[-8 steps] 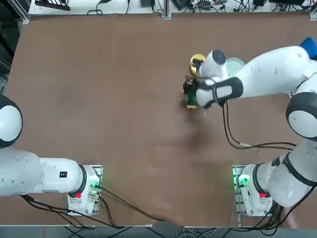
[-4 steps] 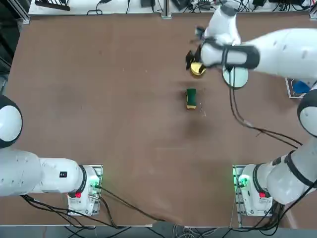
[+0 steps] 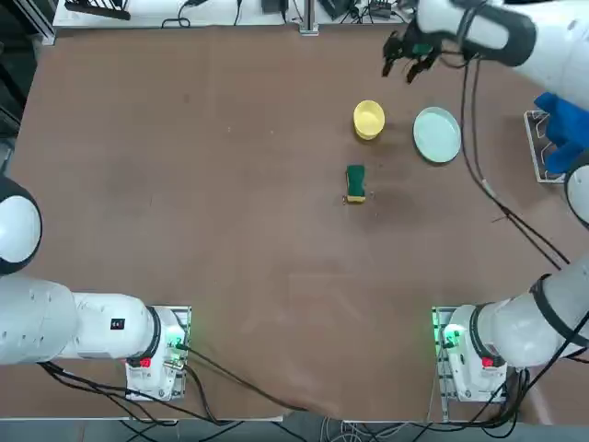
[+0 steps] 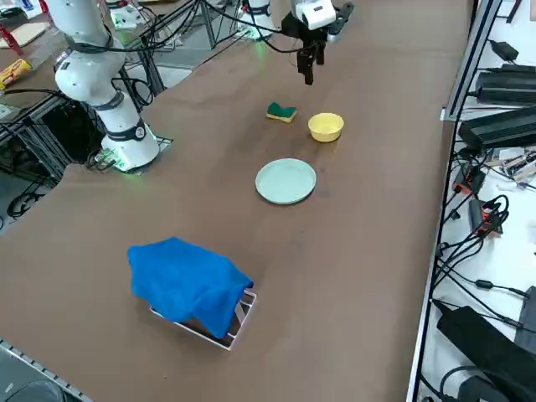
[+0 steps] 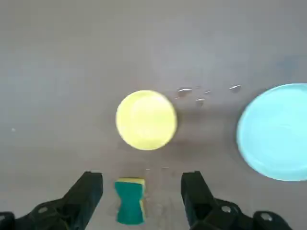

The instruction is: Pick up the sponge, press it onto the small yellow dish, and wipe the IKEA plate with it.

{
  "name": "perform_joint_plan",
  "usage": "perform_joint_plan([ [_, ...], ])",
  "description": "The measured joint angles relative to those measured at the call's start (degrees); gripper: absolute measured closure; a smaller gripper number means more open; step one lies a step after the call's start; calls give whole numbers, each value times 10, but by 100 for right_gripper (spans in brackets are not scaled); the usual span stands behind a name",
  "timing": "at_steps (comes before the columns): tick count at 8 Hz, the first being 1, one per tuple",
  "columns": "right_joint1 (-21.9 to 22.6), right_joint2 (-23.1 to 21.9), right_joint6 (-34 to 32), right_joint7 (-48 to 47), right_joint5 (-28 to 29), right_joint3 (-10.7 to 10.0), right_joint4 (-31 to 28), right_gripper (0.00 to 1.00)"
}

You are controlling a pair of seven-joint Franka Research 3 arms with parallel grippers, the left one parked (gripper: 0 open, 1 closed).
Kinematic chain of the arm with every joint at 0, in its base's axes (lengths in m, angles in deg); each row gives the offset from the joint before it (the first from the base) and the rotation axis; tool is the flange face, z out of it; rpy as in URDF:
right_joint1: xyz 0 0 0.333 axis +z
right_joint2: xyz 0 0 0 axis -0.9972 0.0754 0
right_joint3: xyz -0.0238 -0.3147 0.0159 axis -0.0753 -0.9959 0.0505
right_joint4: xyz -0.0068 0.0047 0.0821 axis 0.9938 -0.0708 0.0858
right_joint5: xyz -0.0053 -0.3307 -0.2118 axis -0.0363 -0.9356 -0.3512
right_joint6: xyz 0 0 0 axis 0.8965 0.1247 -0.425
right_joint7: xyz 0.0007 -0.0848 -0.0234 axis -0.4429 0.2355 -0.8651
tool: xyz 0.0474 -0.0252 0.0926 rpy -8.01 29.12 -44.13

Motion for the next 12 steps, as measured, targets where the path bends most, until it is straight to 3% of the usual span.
perform_joint_plan([
  [2,-38,0,-91,13,-36,0,64,0],
  [6,-110,-18,-211,96,-99,0,155,0],
  [8,-152,-46,-255,151,-110,0,173,0],
  [12,-159,-59,-284,162,-114,6,173,0],
])
